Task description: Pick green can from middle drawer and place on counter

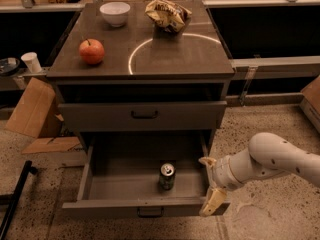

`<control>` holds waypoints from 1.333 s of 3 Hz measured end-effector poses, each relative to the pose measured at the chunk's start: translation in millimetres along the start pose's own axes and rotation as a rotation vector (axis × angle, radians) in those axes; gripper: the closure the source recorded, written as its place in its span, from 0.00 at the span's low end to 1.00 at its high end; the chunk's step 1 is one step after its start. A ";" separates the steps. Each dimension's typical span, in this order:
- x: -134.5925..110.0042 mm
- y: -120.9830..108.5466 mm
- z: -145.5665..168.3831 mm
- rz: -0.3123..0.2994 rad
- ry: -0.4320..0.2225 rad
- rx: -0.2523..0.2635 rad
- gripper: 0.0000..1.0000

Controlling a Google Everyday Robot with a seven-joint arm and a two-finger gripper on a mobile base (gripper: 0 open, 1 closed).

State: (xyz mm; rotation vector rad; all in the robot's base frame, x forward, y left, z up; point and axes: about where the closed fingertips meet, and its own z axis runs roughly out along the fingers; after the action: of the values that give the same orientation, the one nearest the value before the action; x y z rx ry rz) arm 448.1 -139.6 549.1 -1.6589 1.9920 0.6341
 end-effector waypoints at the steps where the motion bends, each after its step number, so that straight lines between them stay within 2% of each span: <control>1: -6.5 -13.3 20.3 -0.036 -0.031 0.003 0.00; 2: -12.3 -23.4 33.5 -0.054 -0.055 0.007 0.00; 4: -8.2 -62.4 66.5 -0.004 -0.118 0.075 0.00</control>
Offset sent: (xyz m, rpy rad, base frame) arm 0.0418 0.0361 -0.0263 0.0720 -0.0747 0.0434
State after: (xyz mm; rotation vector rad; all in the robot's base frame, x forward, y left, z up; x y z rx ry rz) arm 515.0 -102.3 498.8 -1.5450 1.9056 0.6330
